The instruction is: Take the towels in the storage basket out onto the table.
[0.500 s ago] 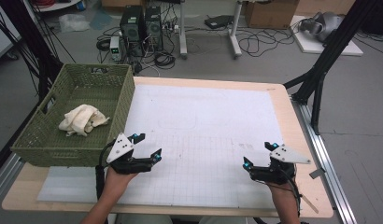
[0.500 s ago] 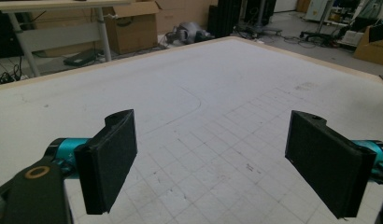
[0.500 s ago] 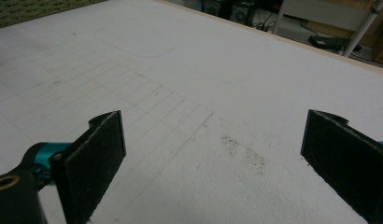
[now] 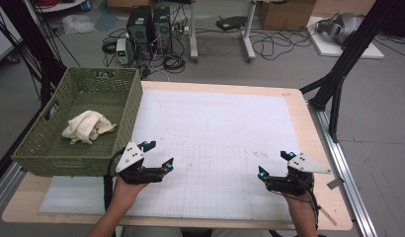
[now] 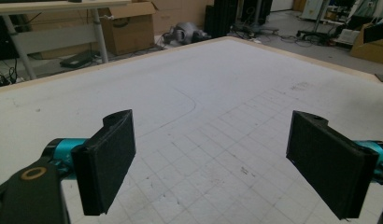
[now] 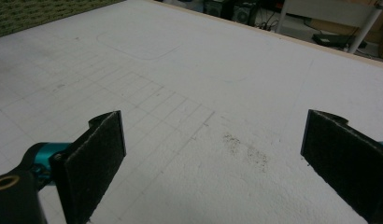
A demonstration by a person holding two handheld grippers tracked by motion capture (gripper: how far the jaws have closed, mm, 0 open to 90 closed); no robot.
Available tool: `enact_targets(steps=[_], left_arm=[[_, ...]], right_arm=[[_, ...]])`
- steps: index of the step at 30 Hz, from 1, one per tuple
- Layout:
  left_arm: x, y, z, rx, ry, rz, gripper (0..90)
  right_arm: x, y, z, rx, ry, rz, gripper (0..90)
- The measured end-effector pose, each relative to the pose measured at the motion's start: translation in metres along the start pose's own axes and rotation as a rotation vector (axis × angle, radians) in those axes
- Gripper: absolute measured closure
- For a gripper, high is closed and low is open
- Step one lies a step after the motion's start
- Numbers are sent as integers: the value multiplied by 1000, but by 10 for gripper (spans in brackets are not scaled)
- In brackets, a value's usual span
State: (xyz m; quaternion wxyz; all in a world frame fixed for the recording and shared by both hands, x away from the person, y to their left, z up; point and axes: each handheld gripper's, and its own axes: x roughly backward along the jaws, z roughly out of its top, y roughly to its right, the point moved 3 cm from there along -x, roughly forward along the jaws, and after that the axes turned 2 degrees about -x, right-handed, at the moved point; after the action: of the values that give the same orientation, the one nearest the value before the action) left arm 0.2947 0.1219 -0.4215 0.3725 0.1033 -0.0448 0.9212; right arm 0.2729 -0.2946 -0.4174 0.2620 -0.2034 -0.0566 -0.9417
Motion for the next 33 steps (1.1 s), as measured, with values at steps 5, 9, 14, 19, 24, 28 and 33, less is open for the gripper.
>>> enact_targets(steps=[5,9,14,19,24,28,33], left_arm=[[3,3,1,4,4,-7,163],[5,2,5,13,8,-11,164],[10,2,18,19,26,-40,164],[18,-4,32,22,54,-30,163],[29,-12,45,37,82,-15,163],[43,-24,59,31,103,10,163],[58,-41,74,23,112,33,163]], right_arm=[[3,-5,1,-1,2,4,56],[3,-6,1,3,-3,-2,57],[0,-6,1,10,-12,15,57],[-3,-6,1,32,-13,7,57],[-3,-10,3,4,-22,27,57],[-3,-12,3,34,-23,29,56],[-2,-12,3,34,-21,29,56]])
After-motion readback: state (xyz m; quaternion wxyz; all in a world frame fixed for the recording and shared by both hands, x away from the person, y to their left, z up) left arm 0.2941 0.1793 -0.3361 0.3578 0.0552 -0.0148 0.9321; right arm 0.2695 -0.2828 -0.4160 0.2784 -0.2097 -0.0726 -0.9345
